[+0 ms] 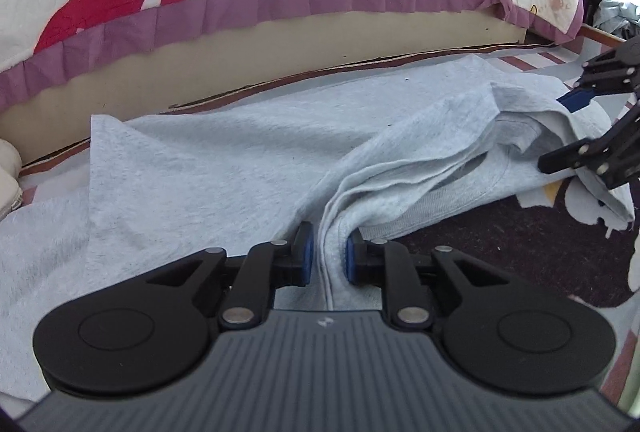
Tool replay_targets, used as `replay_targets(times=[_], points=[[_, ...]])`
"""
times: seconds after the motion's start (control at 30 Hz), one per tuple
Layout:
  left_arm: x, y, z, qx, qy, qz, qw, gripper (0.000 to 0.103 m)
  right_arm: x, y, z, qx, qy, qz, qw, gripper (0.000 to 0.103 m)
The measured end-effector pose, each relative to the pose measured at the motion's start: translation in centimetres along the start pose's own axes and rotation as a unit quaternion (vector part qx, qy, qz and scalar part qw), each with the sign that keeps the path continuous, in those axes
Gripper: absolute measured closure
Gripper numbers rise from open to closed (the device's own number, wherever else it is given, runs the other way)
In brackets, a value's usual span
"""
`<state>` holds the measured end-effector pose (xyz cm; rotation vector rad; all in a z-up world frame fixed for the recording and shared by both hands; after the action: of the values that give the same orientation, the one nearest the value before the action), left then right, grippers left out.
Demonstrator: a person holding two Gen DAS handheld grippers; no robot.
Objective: Fold clothes
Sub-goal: 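Lift the folded grey T-shirt with both grippers and carry it to the clothes stack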
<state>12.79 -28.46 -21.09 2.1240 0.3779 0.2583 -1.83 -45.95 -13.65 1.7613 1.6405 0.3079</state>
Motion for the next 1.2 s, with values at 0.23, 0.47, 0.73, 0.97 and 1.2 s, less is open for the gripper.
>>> replay_targets(times=[0.23,0.47,0.73,0.97,1.2], points=[[0.6,-0.9,-0.7,-0.002,-0.015,-0.005,0.9999,0.083,-1.9,0.3,1.4,-0.047,0.004,0.067,0.997,0.097],[-0.8,-0.1,-3.1,-0.026,0.003,0.023,0.9994,0.095,-2.4,1.1,-5.7,-0.159,-0.030,0.110,0.981,0.097],[-3.6,4.9,-12.8,-0.143,0.116,0.044,0.9819,0.095,-2.1,3.9,-16.1,-0.239,-0.051,0.110,0.963,0.097],[-5.4,9.6,-23.1,-0.223,0.144,0.053,0.9626,0.095,-4.1,6.6,-25.9,-0.264,-0.021,0.097,0.959,0.097],[-6.7,11.7,-33.3,-0.250,0.111,0.056,0.9604,0.095,-5.0,7.0,-35.3,-0.276,0.063,0.072,0.956,0.097]])
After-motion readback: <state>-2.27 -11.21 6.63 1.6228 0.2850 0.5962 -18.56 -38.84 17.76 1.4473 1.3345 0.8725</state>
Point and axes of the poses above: each gripper's, at about its wrist camera, not at the fingertips, and z roughly the way its jaws point, x to its left, y to its top, the point moved 1 cm from there along z, roughly the way its jaws point, and after that the axes turned 6 degrees about -x, right-handed, at the moved point
